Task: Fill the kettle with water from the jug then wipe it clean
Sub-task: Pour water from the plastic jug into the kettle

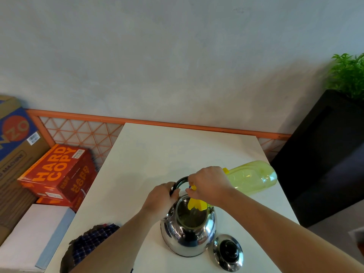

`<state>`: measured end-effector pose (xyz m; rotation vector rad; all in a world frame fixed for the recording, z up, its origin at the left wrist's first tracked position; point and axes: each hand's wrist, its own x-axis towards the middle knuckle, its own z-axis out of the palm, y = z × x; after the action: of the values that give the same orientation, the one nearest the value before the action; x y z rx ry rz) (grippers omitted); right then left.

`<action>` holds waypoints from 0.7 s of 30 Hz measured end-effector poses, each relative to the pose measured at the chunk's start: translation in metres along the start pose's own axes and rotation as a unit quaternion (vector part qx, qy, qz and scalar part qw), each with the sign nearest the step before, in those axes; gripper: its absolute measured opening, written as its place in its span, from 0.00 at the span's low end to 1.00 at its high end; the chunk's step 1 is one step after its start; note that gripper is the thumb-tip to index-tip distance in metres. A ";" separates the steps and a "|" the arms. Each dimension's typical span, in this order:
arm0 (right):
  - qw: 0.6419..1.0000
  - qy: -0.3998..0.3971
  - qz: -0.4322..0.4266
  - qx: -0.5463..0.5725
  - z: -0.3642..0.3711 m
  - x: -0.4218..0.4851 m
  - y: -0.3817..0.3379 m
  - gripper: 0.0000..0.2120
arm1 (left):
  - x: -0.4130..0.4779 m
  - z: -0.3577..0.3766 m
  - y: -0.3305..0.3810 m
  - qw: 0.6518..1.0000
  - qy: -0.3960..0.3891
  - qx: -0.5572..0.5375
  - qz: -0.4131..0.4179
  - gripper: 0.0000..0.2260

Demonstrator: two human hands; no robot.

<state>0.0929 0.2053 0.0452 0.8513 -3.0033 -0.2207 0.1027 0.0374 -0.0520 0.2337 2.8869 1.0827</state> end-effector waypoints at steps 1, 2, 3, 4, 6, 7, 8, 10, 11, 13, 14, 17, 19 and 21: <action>1.000 0.000 0.000 0.000 0.000 0.000 0.000 0.15 | 0.000 0.000 0.000 1.000 -0.001 -0.001 0.000 0.13; 1.000 0.000 0.000 0.000 0.000 0.000 0.000 0.15 | 0.000 0.000 0.000 1.000 -0.002 -0.002 -0.001 0.13; 1.000 0.000 0.001 0.000 0.000 0.000 0.000 0.15 | 0.000 0.000 0.000 1.000 -0.002 -0.004 -0.002 0.13; 1.000 0.000 0.001 0.000 0.000 0.000 0.000 0.15 | 0.000 0.000 0.000 1.000 -0.002 -0.005 -0.003 0.13; 1.000 0.000 0.000 -0.004 -0.001 0.000 0.000 0.15 | 0.000 0.000 -0.001 1.000 -0.003 -0.006 -0.003 0.12; 1.000 0.000 0.000 -0.006 -0.001 0.000 -0.001 0.15 | 0.000 0.000 -0.001 1.000 -0.002 -0.006 -0.004 0.12; 1.000 0.000 0.000 -0.009 0.000 0.000 -0.001 0.15 | 0.000 0.000 -0.001 1.000 -0.002 -0.007 -0.004 0.12; 1.000 0.001 -0.002 -0.010 0.000 0.001 -0.001 0.15 | 0.000 0.000 -0.001 1.000 -0.002 -0.007 -0.004 0.12; 1.000 0.002 -0.002 -0.010 0.000 0.001 -0.001 0.15 | 0.000 0.000 -0.001 1.000 -0.001 -0.008 -0.004 0.12; 1.000 0.003 -0.003 -0.010 0.000 0.001 -0.001 0.15 | 0.000 0.000 -0.001 1.000 -0.002 -0.007 -0.004 0.12; 1.000 0.005 -0.003 -0.010 0.000 0.001 -0.001 0.15 | 0.000 0.000 -0.001 1.000 -0.002 -0.007 -0.003 0.12; 1.000 0.006 -0.005 -0.013 0.001 0.002 -0.001 0.15 | 0.000 0.000 -0.001 1.000 -0.003 -0.008 -0.002 0.12; 1.000 0.006 -0.007 -0.015 0.001 0.002 -0.001 0.15 | 0.000 0.000 -0.001 1.000 -0.002 -0.009 -0.004 0.12; 1.000 0.005 -0.011 -0.015 0.001 0.002 -0.002 0.15 | 0.000 0.000 -0.001 1.000 0.000 -0.007 -0.004 0.12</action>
<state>0.0916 0.2028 0.0436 0.8805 -2.9752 -0.2610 0.1026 0.0365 -0.0528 0.2219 2.8770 1.1010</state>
